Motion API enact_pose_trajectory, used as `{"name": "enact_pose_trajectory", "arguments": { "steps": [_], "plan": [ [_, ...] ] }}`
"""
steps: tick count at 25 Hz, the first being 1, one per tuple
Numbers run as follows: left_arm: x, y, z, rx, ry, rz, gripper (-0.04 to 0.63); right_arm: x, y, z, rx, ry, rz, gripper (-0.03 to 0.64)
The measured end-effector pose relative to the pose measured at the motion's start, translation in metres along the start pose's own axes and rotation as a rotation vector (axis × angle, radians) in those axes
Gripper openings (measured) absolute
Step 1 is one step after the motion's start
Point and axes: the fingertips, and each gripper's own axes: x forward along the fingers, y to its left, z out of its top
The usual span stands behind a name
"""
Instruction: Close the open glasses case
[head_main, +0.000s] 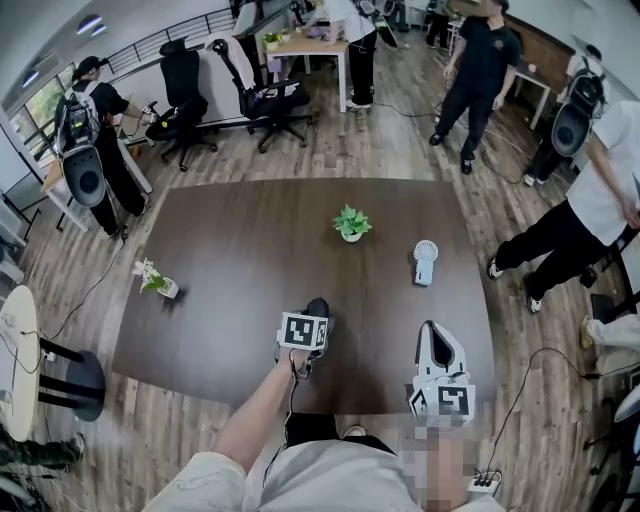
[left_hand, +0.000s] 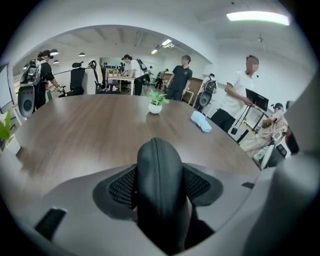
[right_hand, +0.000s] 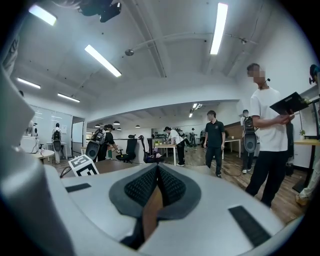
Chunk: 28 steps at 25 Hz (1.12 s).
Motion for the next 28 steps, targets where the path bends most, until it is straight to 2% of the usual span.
{"name": "enact_pose_trajectory", "arguments": {
  "steps": [2,18,23,28],
  "plan": [
    [0.009,0.003,-0.006,0.003,0.025,0.016,0.27,0.001,0.004,-0.002,0.001,0.003,0.006,0.002],
    [0.009,0.008,-0.011,0.002,0.008,0.044,0.284,0.005,0.016,0.002,-0.018,0.004,0.03,0.002],
    [-0.005,0.009,-0.009,-0.021,-0.054,0.03,0.341,0.008,0.012,0.006,-0.025,-0.003,0.024,0.002],
    [-0.032,0.01,0.008,0.012,-0.161,0.062,0.365,0.01,0.006,0.011,-0.03,-0.016,0.016,0.002]
  ]
}}
